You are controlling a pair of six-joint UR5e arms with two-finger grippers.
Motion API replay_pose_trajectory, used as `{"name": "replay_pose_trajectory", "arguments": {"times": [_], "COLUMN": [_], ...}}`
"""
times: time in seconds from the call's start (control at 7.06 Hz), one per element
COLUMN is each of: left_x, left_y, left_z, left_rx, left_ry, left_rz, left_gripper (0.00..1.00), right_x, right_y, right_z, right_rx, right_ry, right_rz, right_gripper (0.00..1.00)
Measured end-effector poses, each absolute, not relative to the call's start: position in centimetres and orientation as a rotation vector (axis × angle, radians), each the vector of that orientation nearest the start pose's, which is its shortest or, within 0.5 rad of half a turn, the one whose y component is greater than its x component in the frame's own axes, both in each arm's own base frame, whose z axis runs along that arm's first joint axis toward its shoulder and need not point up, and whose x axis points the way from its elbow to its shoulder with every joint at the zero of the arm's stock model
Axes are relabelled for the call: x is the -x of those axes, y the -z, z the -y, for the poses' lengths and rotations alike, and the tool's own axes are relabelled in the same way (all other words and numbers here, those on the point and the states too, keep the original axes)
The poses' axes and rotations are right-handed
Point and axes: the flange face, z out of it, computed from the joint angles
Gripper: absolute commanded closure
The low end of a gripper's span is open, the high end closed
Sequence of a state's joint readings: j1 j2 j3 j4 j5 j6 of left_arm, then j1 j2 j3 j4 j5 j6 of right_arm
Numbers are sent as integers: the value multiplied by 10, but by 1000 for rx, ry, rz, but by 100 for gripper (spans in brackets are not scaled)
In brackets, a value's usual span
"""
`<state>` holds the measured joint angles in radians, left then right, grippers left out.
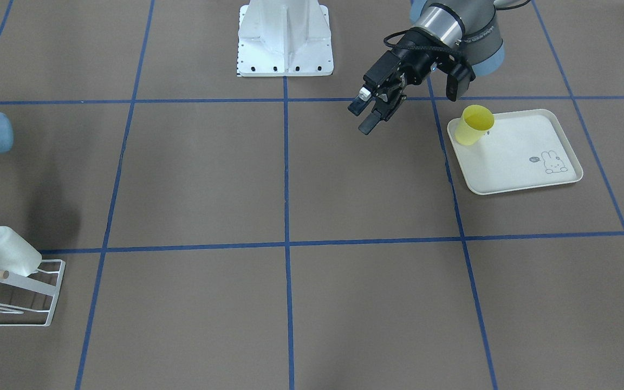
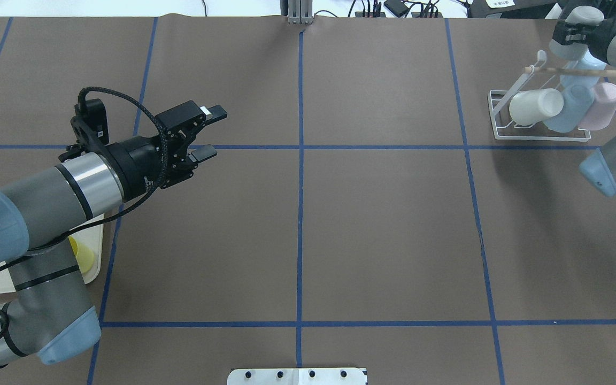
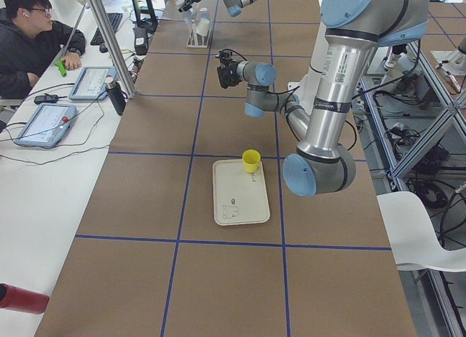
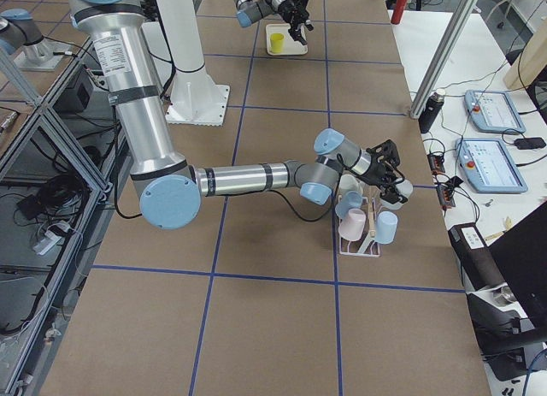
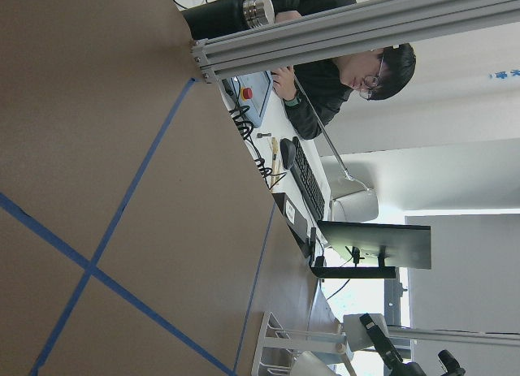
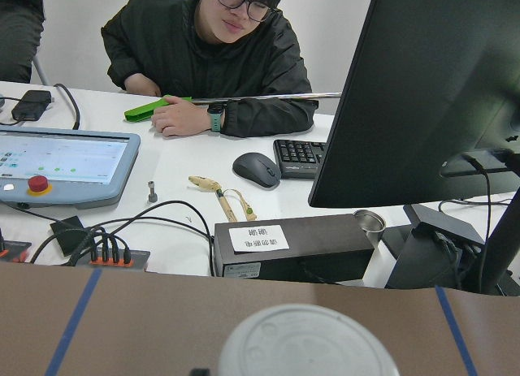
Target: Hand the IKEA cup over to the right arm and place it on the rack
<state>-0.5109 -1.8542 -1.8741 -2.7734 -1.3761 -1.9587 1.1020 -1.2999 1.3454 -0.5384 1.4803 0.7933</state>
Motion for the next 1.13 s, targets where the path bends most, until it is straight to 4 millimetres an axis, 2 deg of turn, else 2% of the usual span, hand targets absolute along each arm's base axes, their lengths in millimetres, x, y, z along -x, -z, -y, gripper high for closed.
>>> {"name": "replay_pose_trajectory", "arguments": {"times": [0.42, 0.71, 1.13], "left_x": [-382, -384, -385], "left_y": [-238, -239, -239], "left_z": [386, 386, 386], "left_rx": [-252, -247, -242], "left_ry": [810, 812, 814], "left_rz": [-1835, -1833, -1835], "left_gripper": [0, 0, 0], "right_x": [166, 175, 177], "right_y": [-516, -518, -530], "right_z": [634, 630, 622], "right_rx": [-915, -907, -889], "right_ry": [-336, -324, -316], "right_rz": [574, 581, 577], "right_gripper": [100, 100, 100]}}
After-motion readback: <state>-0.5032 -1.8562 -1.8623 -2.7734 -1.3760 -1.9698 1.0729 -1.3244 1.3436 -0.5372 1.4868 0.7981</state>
